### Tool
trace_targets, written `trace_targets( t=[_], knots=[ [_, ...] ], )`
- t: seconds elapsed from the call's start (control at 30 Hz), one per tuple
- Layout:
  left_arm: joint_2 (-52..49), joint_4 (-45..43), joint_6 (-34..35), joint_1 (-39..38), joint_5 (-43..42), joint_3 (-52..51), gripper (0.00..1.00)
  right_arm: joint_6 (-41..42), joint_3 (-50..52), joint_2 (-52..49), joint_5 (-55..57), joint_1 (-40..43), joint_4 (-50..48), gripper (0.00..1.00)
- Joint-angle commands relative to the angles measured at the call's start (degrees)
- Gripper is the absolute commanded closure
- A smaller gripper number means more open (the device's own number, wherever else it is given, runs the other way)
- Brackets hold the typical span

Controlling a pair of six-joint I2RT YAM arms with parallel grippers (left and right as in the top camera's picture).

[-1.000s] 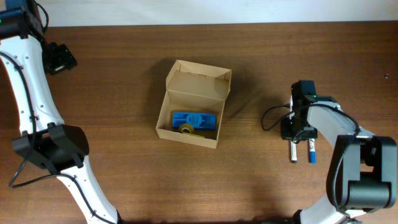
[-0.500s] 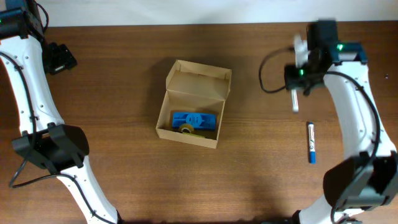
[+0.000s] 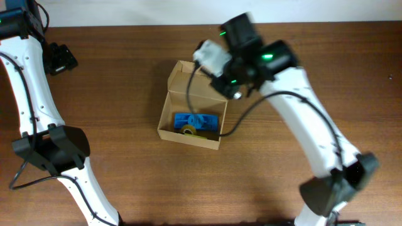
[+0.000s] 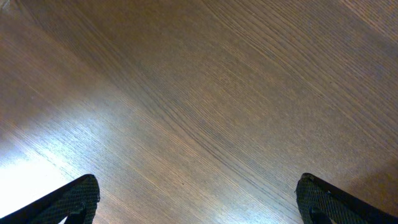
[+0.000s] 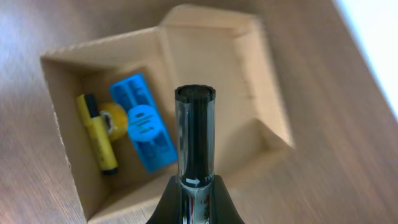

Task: Pack container
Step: 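Carry the black marker with the right gripper over the box, then lower the black marker into the box and open the right gripper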

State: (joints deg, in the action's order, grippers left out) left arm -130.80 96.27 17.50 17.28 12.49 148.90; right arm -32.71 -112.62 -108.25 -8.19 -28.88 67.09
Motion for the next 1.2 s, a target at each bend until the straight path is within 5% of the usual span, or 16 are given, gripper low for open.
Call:
trace_targets(
  t=[0.0, 0.37, 0.97, 1.03, 1.1, 1.17],
  knots=[
    [1.4, 0.0, -0.9, 0.3, 0.4, -0.4, 0.0, -4.0, -0.4, -6.2, -0.8, -3.5, 0.3, 0.96],
    [1.4, 0.0, -0.9, 0.3, 0.4, -0.4, 0.0, -5.0, -0.4, -18.6, 6.7, -13.9, 2.1, 0.96],
    [1.4, 0.0, -0.9, 0.3, 0.4, -0.4, 0.0, -5.9, -0.4, -22.6, 2.4, -11.9, 0.3, 0.96],
    [1.4, 0.0, -0.9, 0.3, 0.4, -0.4, 0.0, -5.8, -0.4, -22.6, 2.7, -11.9, 0.3, 0.86],
    [1.4, 0.0, -0.9, 0.3, 0.4, -0.4, 0.0, -5.8, -0.5, -22.6, 3.0, -11.9, 1.1, 0.65],
    [1.4, 0.0, -0.9, 0.3, 0.4, -0.4, 0.0, -5.8, -0.7, -22.6, 4.7, -11.9, 2.6, 0.62]
  ],
)
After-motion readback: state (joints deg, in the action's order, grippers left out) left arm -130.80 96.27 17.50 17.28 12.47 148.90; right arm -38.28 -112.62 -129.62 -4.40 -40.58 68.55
